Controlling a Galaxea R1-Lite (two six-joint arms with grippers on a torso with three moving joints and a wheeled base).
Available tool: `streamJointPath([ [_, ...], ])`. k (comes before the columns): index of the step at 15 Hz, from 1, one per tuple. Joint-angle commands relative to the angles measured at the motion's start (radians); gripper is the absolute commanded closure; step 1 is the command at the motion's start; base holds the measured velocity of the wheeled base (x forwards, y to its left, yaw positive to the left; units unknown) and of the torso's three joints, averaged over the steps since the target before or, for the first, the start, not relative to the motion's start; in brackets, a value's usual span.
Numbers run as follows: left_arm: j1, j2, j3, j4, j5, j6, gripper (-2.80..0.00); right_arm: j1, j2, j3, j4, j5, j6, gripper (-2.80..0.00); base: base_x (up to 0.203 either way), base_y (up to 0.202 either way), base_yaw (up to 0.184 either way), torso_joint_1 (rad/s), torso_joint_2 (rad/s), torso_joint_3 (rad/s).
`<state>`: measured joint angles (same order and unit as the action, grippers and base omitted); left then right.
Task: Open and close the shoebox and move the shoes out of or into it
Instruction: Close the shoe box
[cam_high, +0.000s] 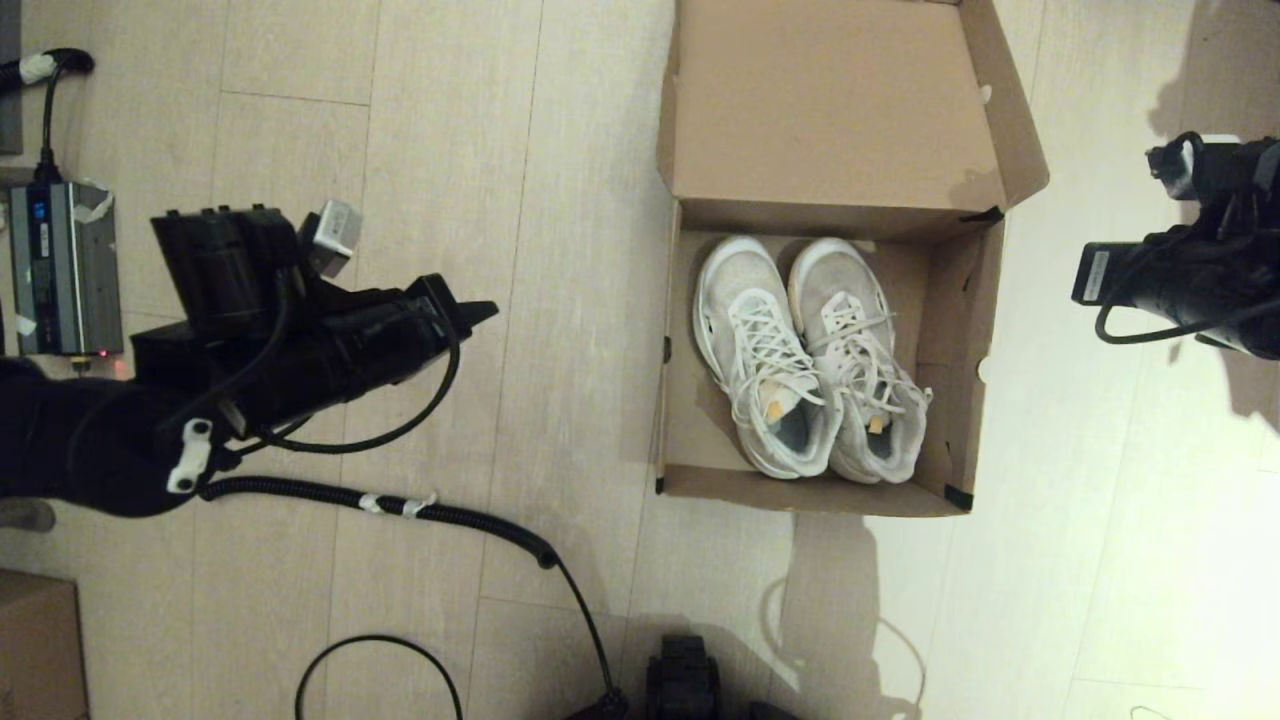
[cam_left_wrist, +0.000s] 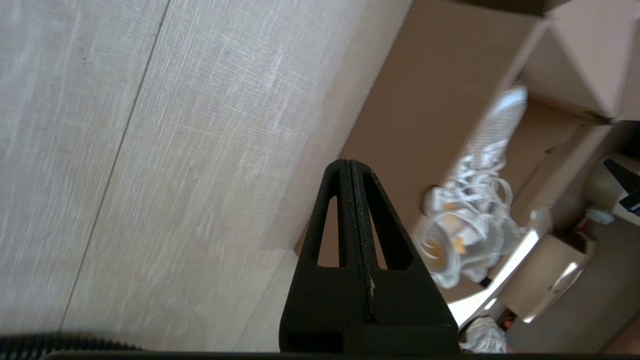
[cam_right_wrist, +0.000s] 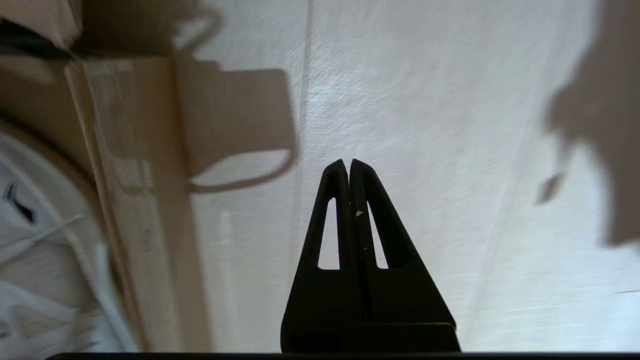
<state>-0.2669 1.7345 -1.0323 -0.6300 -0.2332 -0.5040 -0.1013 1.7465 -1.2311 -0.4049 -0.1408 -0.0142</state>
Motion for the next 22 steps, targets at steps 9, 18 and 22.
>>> streamJointPath([
  [9,-0.029,0.137,-0.178,-0.006,-0.076,-0.006,0.0,0.044,0.207,-0.015,-0.215,0.17,0.149,0.0,0.0,0.0,0.0,0.0,0.0,0.0],
  [18,-0.071,0.168,-0.204,-0.049,-0.088,-0.004,0.0,0.212,0.116,0.114,-0.211,0.132,0.151,0.0,0.0,0.0,0.0,0.0,0.0,0.0],
  [22,-0.013,0.164,-0.179,-0.05,-0.089,-0.003,0.0,0.288,0.039,0.303,-0.214,0.106,0.149,0.0,0.0,0.0,0.0,0.0,0.0,0.0],
])
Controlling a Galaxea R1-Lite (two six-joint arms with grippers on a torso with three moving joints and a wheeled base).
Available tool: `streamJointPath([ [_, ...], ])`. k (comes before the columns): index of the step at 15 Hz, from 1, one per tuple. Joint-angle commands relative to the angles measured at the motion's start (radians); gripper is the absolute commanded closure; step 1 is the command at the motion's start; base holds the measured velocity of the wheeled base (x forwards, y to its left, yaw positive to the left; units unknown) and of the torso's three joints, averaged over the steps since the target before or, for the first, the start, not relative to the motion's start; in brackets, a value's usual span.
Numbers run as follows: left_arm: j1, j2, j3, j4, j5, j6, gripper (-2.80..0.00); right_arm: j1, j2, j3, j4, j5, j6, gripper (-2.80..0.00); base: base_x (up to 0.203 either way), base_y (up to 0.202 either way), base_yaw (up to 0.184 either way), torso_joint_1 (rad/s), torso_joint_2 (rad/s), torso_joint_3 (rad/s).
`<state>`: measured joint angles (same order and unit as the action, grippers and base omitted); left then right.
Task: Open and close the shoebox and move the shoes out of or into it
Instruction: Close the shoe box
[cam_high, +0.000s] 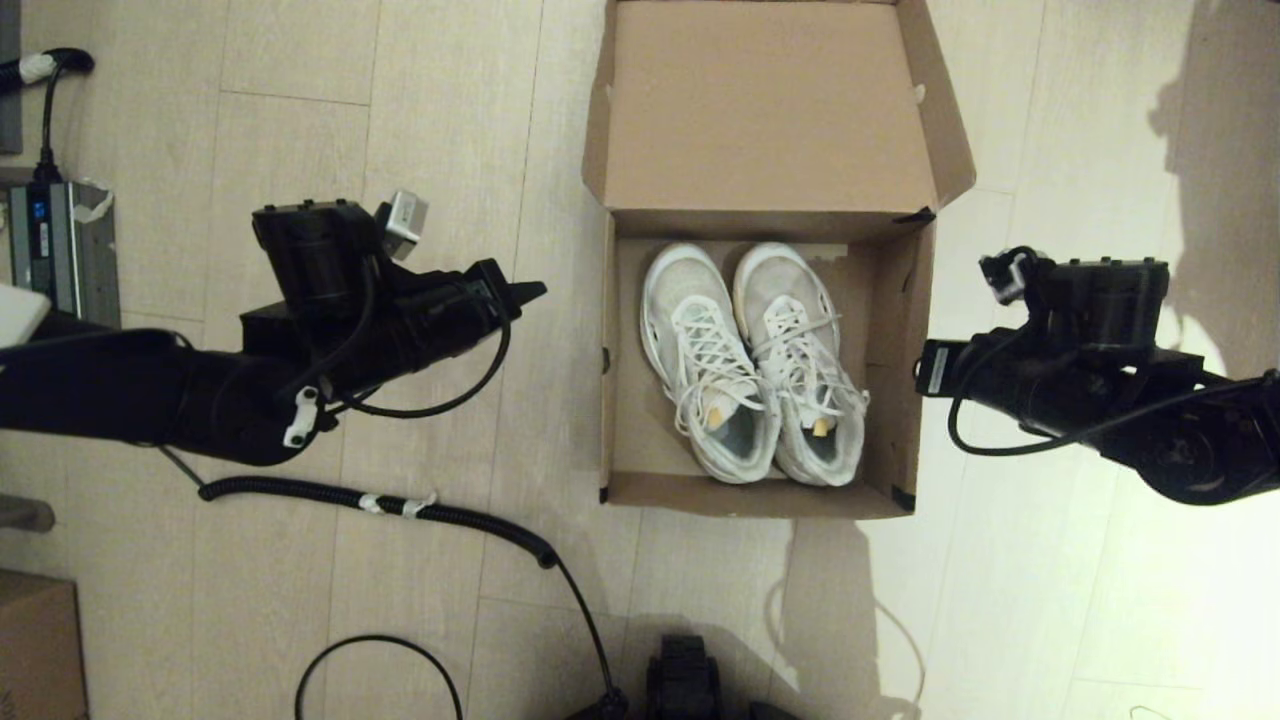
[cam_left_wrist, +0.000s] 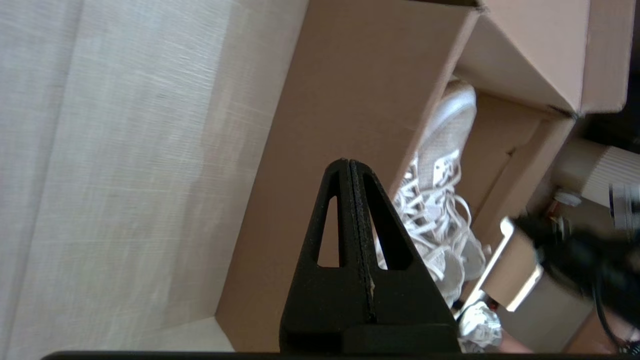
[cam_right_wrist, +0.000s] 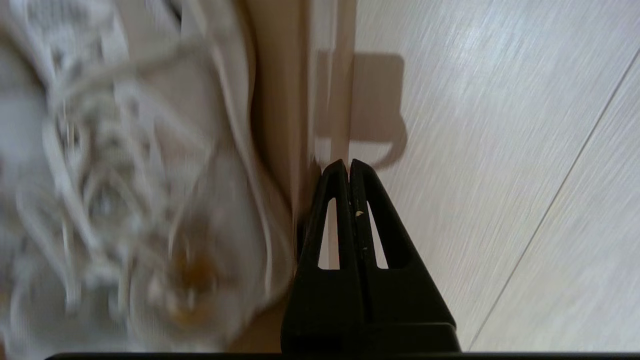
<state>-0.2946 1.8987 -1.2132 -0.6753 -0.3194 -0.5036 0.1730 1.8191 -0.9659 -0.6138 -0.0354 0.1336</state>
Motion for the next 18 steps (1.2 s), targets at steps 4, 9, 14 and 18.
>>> streamJointPath([
  [4,0.017,0.026,-0.014,-0.005,-0.006,-0.007,0.0,0.065,-0.073,0.18,-0.009,-0.032,-0.022,0.0,0.0,0.0,0.0,0.0,0.0,0.0],
  [9,0.017,0.03,-0.008,-0.006,-0.006,-0.009,0.0,0.081,-0.109,0.299,-0.035,-0.049,-0.015,0.0,0.0,0.0,0.0,0.0,0.0,0.0],
  [14,-0.033,0.045,0.004,-0.006,0.006,-0.005,0.0,0.048,-0.096,0.293,-0.074,-0.049,-0.011,0.0,0.0,0.0,0.0,0.0,0.0,0.0],
  [18,-0.098,0.119,-0.056,-0.062,0.032,0.001,0.0,0.042,0.003,0.233,-0.28,-0.099,-0.021,0.0,0.0,0.0,0.0,0.0,0.0,0.0],
])
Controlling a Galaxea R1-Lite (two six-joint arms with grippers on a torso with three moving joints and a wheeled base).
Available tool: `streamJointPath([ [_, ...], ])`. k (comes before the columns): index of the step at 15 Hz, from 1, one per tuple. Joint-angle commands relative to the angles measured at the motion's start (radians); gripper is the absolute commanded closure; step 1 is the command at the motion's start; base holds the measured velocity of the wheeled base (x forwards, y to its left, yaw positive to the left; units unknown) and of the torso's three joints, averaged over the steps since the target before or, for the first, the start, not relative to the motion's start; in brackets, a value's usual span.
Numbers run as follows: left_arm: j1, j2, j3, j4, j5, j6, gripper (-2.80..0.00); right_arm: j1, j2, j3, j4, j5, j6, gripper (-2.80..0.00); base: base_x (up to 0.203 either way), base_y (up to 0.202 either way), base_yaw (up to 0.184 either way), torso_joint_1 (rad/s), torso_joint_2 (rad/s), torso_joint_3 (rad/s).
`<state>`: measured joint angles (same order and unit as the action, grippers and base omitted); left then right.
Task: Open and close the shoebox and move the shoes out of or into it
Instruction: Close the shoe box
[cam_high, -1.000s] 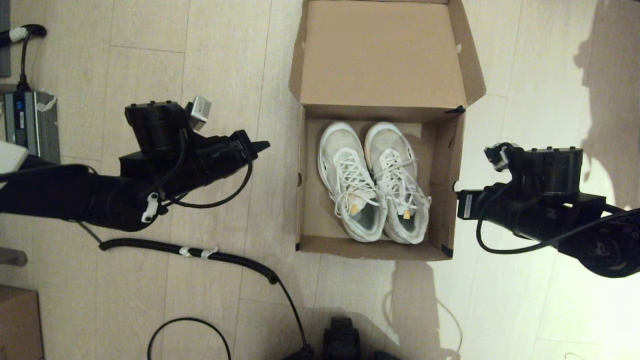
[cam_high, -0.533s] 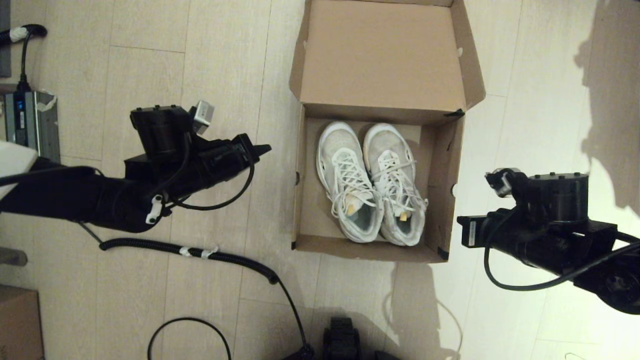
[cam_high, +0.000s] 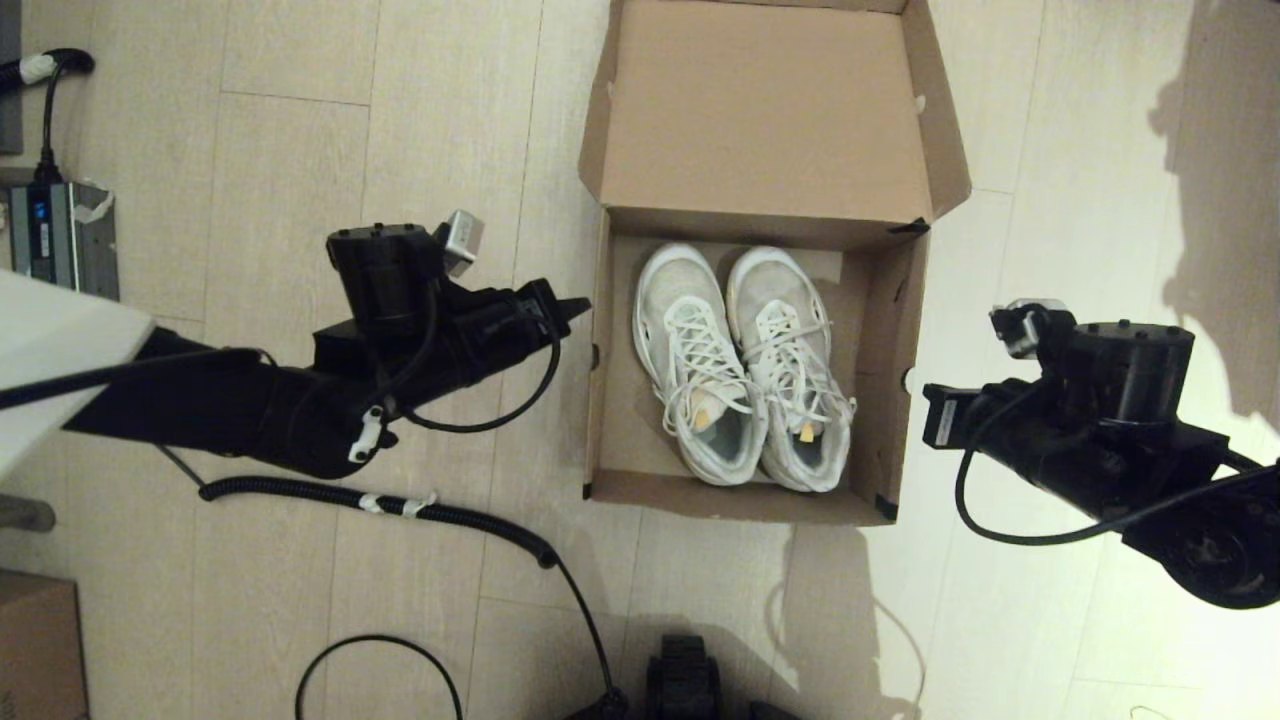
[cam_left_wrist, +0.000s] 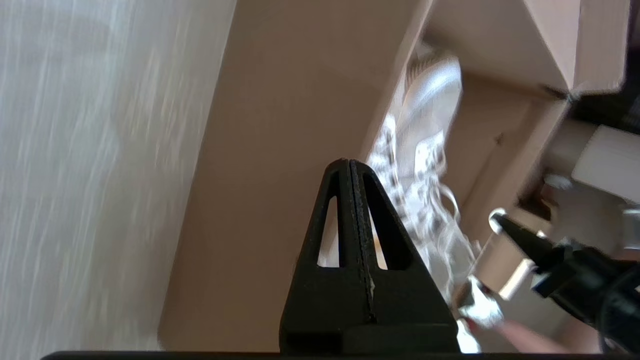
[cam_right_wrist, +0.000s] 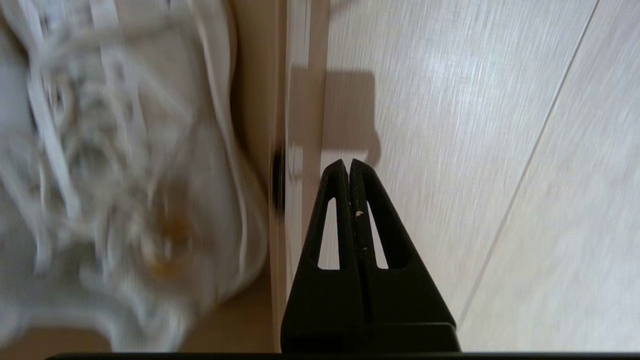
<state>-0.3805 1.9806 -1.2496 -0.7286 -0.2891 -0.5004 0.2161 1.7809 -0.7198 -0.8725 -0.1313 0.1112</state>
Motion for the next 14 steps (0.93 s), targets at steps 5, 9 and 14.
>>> streamJointPath([
  [5,-0.024,0.083,-0.056,-0.014,0.076,0.063,0.0,0.009,0.111,-0.114,-0.026,-0.001,-0.001,0.0,0.0,0.0,0.0,0.0,0.0,0.0],
  [9,-0.037,0.058,0.012,-0.014,0.08,0.071,0.0,0.026,0.087,-0.038,-0.023,-0.001,0.001,0.0,0.0,0.0,0.0,0.0,0.0,0.0],
  [14,-0.037,0.031,0.154,-0.075,0.083,0.079,0.0,0.057,0.078,0.067,-0.051,-0.003,0.011,0.0,0.0,0.0,0.0,0.0,0.0,0.0],
])
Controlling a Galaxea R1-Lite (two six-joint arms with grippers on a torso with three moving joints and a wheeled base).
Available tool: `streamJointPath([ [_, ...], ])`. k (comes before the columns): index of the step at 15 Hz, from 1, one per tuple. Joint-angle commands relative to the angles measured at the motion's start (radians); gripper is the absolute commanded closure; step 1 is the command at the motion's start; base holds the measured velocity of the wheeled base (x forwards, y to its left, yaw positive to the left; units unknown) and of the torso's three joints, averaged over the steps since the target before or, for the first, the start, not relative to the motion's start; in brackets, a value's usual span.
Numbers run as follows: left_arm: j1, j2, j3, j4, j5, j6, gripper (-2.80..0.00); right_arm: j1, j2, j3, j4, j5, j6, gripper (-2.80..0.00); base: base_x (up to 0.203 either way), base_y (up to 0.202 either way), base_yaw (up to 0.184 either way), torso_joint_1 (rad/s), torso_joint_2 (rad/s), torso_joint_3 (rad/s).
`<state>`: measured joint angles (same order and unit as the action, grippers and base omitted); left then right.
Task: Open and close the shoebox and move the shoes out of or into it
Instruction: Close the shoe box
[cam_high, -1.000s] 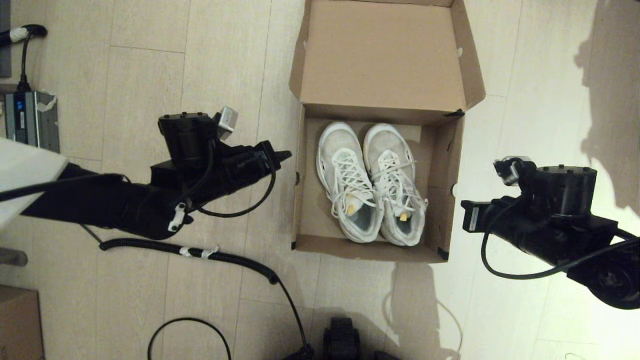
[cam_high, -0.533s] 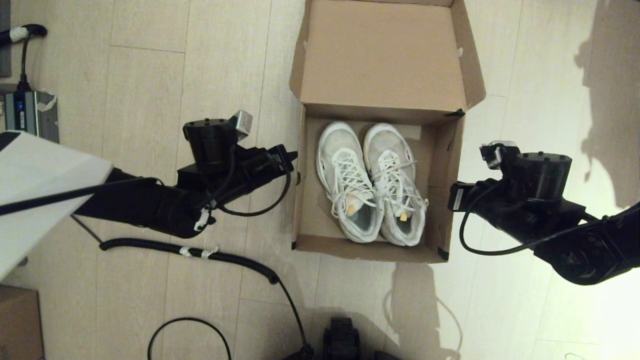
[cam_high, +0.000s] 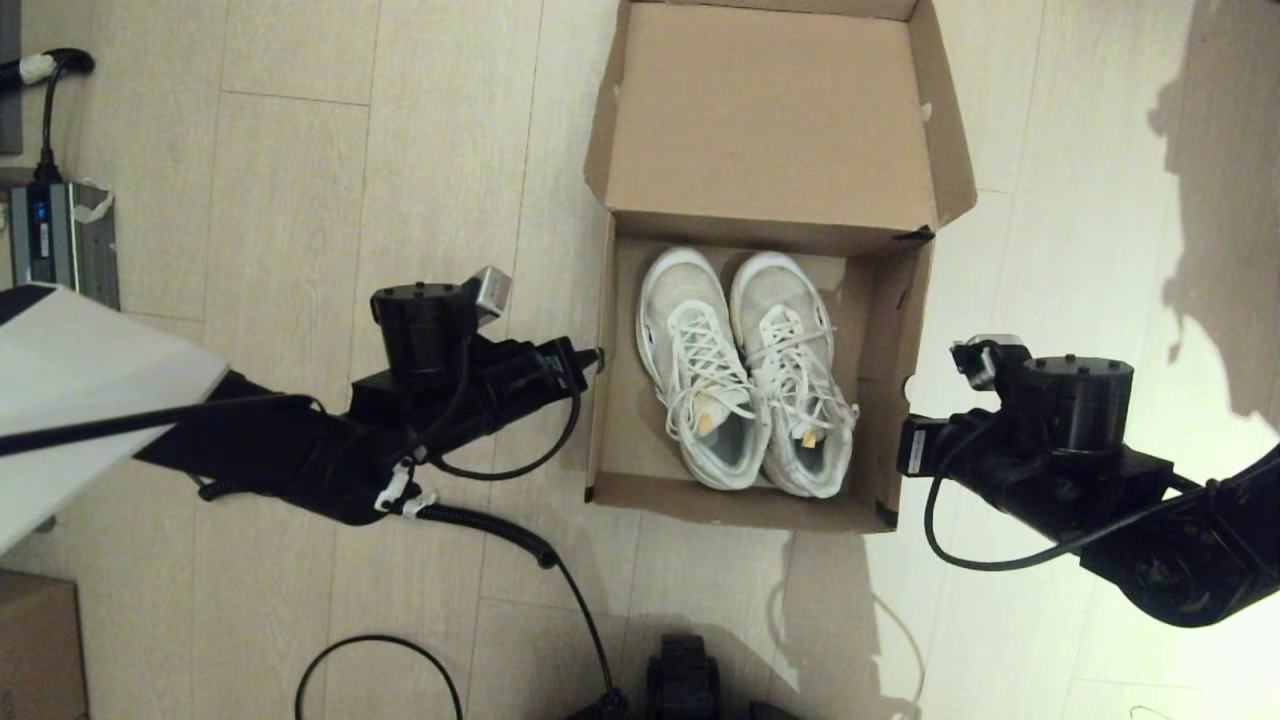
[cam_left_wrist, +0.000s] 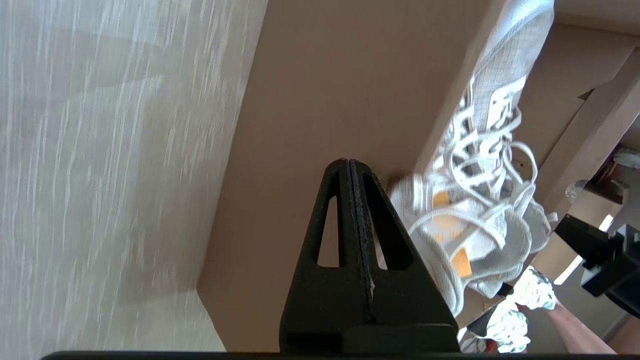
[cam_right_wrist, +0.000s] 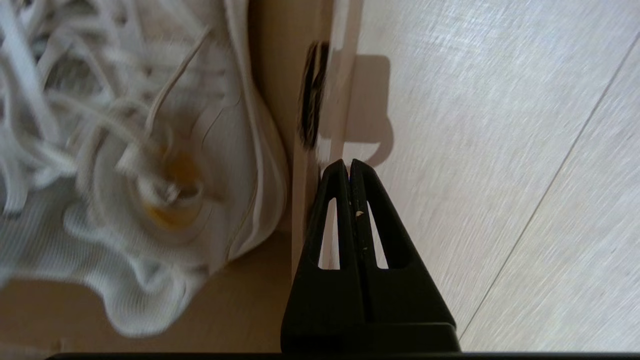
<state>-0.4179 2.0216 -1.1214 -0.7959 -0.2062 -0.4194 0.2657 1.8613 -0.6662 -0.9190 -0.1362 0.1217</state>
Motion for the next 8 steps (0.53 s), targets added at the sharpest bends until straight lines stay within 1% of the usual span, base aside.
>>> streamJointPath([
  [1,-0.001,-0.019,0.055,-0.021,0.001,-0.002,0.0,0.024,-0.002,0.031,-0.014,0.0,0.001,0.0,0.0,0.0,0.0,0.0,0.0,0.0],
  [3,-0.003,-0.036,0.131,-0.06,0.003,-0.002,0.0,0.04,-0.002,0.068,-0.035,-0.003,0.002,0.0,0.0,0.0,0.0,0.0,0.0,0.0],
  [6,-0.006,-0.058,0.252,-0.147,0.005,-0.002,0.0,0.064,-0.001,0.118,-0.066,-0.021,0.013,0.0,0.0,0.0,0.0,0.0,0.0,0.0],
  [8,-0.026,-0.073,0.319,-0.192,0.014,-0.004,0.0,0.064,-0.002,0.146,-0.09,-0.031,0.012,0.0,0.0,0.0,0.0,0.0,0.0,0.0],
])
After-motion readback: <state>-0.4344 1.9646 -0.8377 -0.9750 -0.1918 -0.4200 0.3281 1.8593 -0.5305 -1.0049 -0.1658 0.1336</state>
